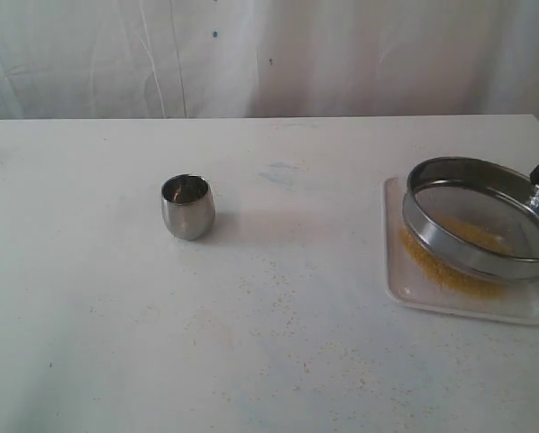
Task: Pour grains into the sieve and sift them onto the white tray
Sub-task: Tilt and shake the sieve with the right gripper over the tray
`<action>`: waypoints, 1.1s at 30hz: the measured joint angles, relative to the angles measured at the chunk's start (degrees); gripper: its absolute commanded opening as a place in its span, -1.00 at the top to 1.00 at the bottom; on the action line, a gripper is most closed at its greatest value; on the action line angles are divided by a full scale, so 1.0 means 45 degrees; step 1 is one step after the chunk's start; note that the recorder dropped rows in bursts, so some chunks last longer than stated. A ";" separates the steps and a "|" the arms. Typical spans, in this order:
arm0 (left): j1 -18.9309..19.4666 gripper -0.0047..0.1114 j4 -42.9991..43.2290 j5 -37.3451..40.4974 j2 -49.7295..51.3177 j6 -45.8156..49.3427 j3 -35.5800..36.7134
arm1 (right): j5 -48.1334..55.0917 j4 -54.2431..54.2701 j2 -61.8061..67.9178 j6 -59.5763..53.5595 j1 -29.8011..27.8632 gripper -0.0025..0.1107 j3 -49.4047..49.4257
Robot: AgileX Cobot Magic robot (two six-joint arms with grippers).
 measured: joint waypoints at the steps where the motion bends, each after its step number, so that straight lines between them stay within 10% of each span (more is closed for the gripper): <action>1: 0.0000 0.92 0.0000 0.0000 0.0000 0.0000 0.0000 | 0.0144 -0.0095 0.0098 -0.0103 -0.0019 0.96 0.0000; 33: 0.0000 0.92 0.0000 0.0000 0.0000 0.0000 0.0000 | -0.1681 0.0330 0.0099 -0.0004 0.0366 0.96 0.0433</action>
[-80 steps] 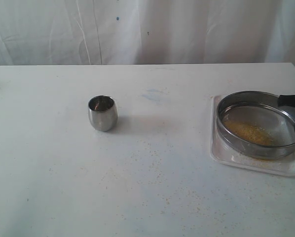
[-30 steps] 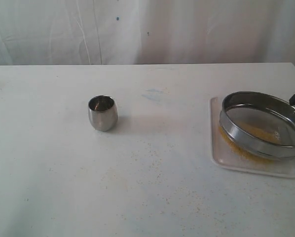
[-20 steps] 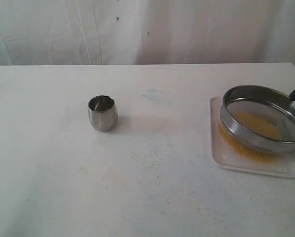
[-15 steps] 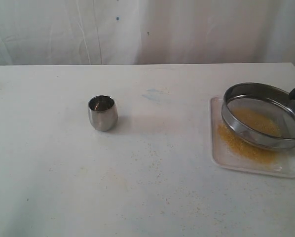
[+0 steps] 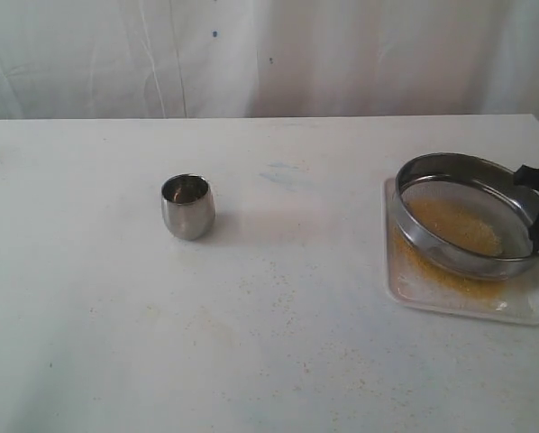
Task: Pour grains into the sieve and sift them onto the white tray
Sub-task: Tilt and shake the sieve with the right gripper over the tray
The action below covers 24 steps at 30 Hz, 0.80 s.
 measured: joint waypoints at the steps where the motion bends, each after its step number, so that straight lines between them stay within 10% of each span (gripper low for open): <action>1: 0.0000 0.92 0.0000 0.0000 0.0000 0.0000 0.0000 | -0.0161 0.0035 0.0000 -0.0035 0.0065 0.96 0.0031; 24: 0.0000 0.92 0.0000 0.0000 0.0000 0.0000 0.0000 | 0.0094 0.0037 -0.0399 0.0152 0.0181 0.96 0.0055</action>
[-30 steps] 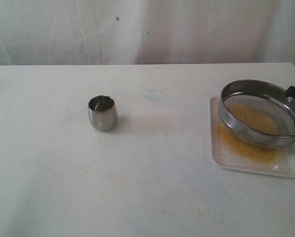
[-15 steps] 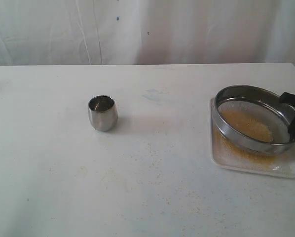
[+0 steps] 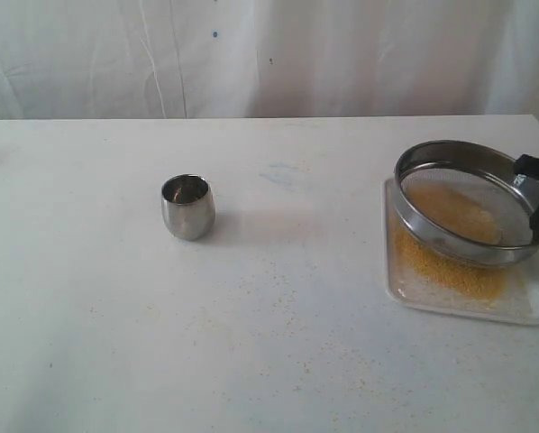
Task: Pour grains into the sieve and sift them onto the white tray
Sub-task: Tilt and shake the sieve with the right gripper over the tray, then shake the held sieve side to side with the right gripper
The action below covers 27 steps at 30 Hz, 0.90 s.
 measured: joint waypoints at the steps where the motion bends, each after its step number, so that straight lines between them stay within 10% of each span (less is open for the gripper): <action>1: 0.0000 0.92 0.0000 0.0000 0.0000 0.0000 0.0000 | 0.0111 0.0062 0.0000 0.0020 0.0000 0.96 -0.0026; 27: 0.0000 0.92 0.0000 -0.0024 0.0000 0.0000 0.0000 | 0.0252 -0.1335 -0.0075 -0.0029 0.0295 0.96 -0.0388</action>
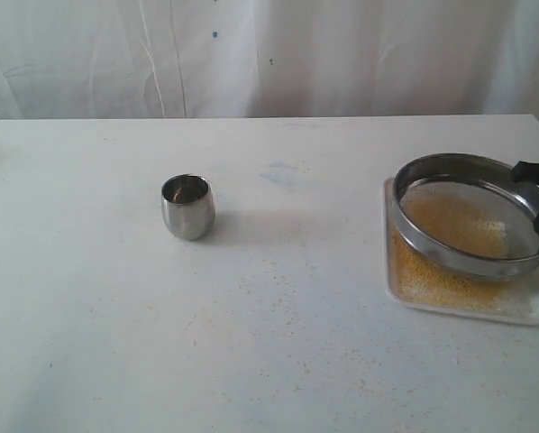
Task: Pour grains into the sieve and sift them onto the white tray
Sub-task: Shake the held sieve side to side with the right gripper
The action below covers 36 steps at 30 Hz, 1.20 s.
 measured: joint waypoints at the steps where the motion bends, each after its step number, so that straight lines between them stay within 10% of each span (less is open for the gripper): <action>1: 0.0000 0.92 0.0000 0.0000 0.0000 0.0000 0.0000 | -0.0050 0.0024 0.0000 0.0163 0.0000 0.96 -0.0064; 36: 0.0000 0.92 0.0000 0.0000 0.0000 0.0000 0.0000 | 0.0617 -0.0064 -0.0019 0.0009 0.0187 0.96 -0.0081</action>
